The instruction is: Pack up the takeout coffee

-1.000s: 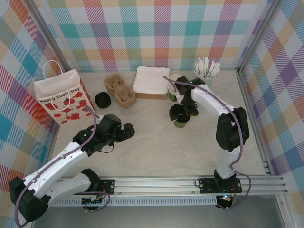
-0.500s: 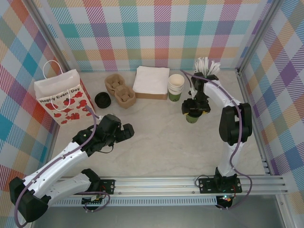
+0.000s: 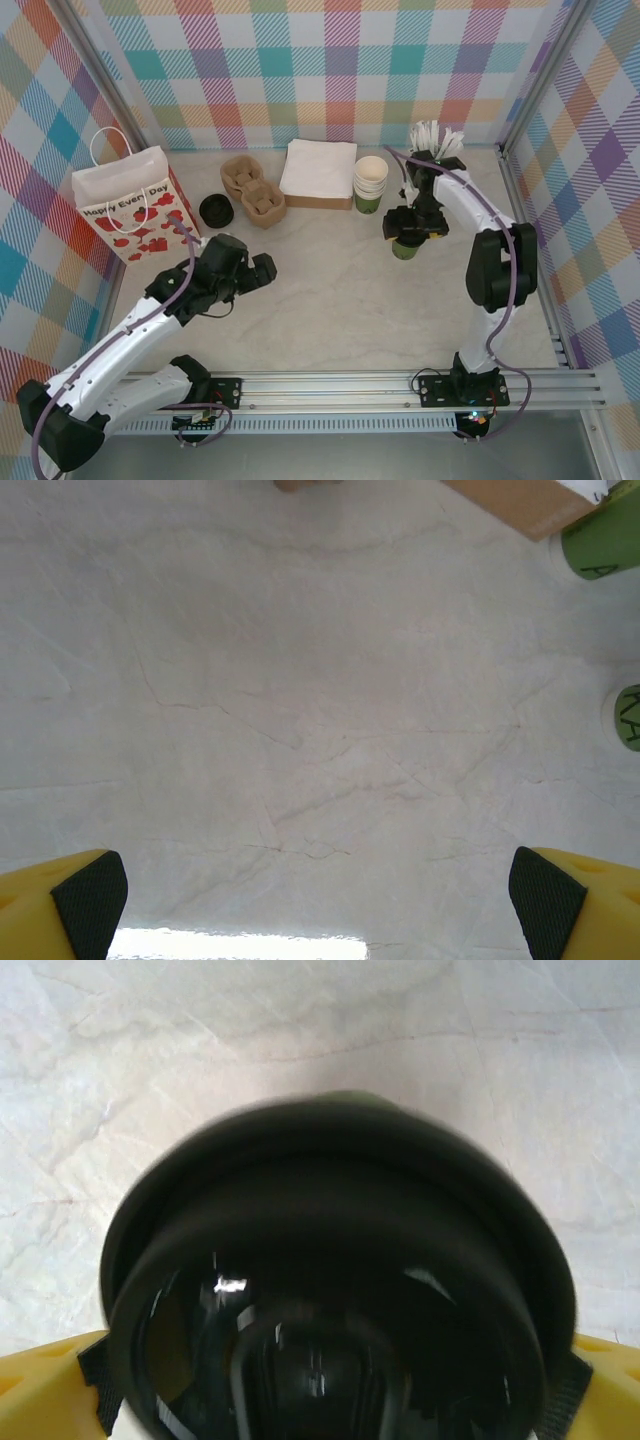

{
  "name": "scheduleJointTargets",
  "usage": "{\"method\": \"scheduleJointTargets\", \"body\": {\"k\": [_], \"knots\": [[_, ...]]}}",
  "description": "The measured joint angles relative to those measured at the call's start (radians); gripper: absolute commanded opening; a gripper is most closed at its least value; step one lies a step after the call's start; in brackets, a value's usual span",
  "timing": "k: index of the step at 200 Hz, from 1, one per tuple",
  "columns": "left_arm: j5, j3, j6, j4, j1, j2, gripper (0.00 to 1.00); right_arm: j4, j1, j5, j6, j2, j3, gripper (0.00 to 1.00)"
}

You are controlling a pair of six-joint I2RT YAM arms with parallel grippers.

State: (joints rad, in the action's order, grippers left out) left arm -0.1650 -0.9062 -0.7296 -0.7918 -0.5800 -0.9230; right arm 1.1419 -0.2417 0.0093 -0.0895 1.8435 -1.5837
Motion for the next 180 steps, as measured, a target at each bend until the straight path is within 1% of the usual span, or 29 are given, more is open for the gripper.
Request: {"method": "scheduleJointTargets", "body": {"k": [36,64,87,128,168,180], "knots": [[0.041,-0.149,0.096,-0.057,0.106,-0.040,1.00,0.003,0.000,-0.004,-0.015,-0.121,0.043,1.00],[0.085,-0.311,0.196,-0.126,0.231,-0.128,1.00,0.004,0.000,0.006,-0.030,-0.215,0.056,1.00],[0.097,-0.470,0.300,-0.185,0.340,-0.227,1.00,-0.001,0.000,0.018,-0.034,-0.309,0.069,1.00],[0.097,-0.754,0.463,-0.251,0.490,-0.411,0.97,-0.038,0.000,0.017,-0.034,-0.475,0.103,1.00],[0.075,-1.003,0.579,-0.294,0.593,-0.632,0.93,-0.056,0.000,0.027,-0.033,-0.517,0.137,1.00],[0.061,-1.078,0.608,-0.307,0.616,-0.710,0.89,-0.060,0.000,0.033,-0.032,-0.517,0.155,1.00]]}}
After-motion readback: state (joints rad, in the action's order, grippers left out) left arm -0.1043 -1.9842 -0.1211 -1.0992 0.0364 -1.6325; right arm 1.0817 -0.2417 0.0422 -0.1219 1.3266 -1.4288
